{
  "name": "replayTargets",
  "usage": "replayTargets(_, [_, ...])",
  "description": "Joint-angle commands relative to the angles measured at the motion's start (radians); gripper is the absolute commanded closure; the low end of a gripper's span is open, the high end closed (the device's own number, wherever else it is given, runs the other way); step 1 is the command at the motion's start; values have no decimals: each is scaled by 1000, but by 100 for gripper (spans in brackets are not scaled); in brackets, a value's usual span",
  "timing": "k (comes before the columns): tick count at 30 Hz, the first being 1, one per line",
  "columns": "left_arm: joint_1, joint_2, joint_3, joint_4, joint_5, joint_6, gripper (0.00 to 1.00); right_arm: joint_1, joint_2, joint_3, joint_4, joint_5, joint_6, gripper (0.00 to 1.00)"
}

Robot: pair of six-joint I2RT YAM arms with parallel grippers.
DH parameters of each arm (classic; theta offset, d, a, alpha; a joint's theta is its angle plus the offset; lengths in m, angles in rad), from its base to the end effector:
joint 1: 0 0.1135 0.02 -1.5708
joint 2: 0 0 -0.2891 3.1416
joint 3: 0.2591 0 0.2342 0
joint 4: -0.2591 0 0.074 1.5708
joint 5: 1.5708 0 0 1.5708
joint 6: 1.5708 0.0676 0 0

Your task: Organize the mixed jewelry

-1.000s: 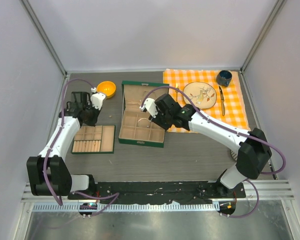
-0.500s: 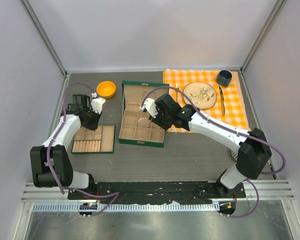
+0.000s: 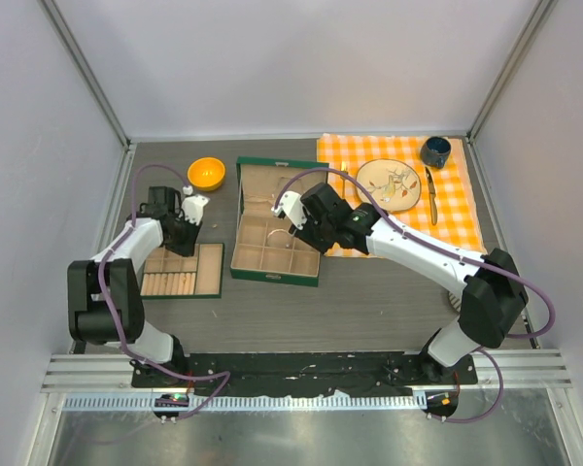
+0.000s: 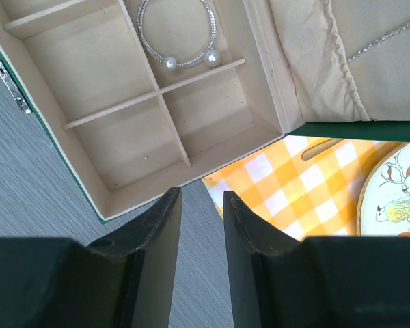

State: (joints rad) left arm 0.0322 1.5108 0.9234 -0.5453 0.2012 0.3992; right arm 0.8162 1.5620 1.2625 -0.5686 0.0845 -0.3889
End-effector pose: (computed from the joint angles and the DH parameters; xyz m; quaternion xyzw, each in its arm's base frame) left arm 0.2841 -0.0044 0.1996 0.1987 0.9509 -0.0495 0.2322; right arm 0.2390 0.2459 0.2853 -0.5197 0.7811 0.0341 0.3444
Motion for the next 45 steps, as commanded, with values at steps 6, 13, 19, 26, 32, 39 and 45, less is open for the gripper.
replayTargets(6, [3,57,17,74,9,-13,82,-2,-36,-11,41,3,12,63])
replayTargets(13, [3,74,25,90,4,-13,76,-2,-33,-15,44,1,15,63])
replayTargets(19, [2,57,17,90,3,-13,64,-2,-28,-20,46,0,13,63])
replayTargets(26, [3,2,29,68,-2,-5,61,-2,-23,-25,50,0,15,63])
replayTargets(32, [3,-78,87,8,47,-25,59,-2,-26,-29,52,4,16,63])
replayTargets(39, [-21,-46,160,-15,103,-65,54,-2,-17,-29,56,4,13,63])
replayTargets(45, [-81,84,248,1,64,-79,54,-2,-14,-32,58,-3,16,64])
